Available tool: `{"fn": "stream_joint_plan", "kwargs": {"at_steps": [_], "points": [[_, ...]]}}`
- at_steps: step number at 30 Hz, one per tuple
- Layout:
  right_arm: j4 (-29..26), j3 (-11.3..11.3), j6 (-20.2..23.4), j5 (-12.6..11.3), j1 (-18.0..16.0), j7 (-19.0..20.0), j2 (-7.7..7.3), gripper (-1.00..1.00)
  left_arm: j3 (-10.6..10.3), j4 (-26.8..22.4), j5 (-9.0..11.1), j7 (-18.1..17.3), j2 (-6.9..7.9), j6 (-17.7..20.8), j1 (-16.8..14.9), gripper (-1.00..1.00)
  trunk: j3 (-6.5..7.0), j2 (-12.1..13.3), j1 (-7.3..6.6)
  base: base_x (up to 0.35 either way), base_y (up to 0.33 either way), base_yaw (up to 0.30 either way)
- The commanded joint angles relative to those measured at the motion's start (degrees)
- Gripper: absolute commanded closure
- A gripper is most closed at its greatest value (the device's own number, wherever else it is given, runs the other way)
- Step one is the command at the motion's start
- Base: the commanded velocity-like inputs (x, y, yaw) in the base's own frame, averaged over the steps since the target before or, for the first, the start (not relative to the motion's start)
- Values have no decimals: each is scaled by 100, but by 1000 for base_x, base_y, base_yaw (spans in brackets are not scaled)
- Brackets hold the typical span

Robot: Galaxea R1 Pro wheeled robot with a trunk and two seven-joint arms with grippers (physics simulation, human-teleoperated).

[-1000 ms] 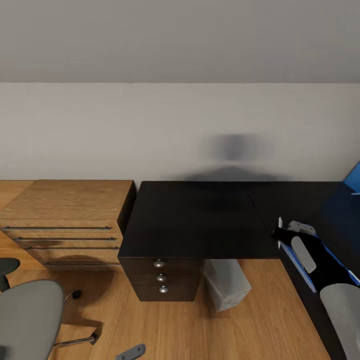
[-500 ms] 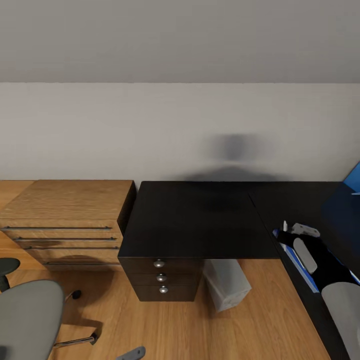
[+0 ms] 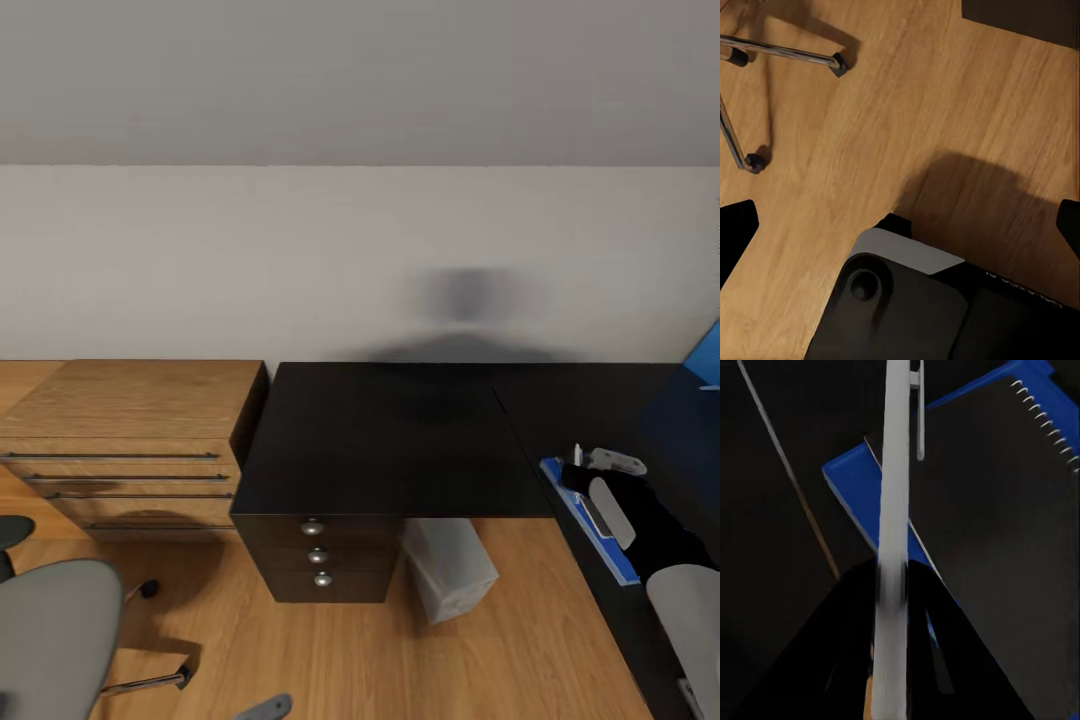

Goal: In the bedroom, organize the workspace by keeping the computer under the desk, ensuring the monitor is on the desk, placing the keyboard on the desk next to the monitor, placing the mouse on the desk next to the keyboard, moving the folder from the swivel chair onto the desk next to the mouse, stacking the notebook on top of the folder with the pen on top of the notebook, and positioning the swivel chair next to the desk.

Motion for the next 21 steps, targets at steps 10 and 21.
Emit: {"fn": "stream_joint_plan", "kwargs": {"at_steps": [10, 21], "points": [[0, 5, 20, -67, -1, -116, -79, 100, -70, 288, -449, 41, -22, -330, -7, -100, -6, -5, 1, 0, -88, 0], [143, -7, 17, -69, -1, -123, -88, 100, -70, 295, -460, 44, -21, -408, -7, -100, -6, -5, 1, 29, -116, 0]]}}
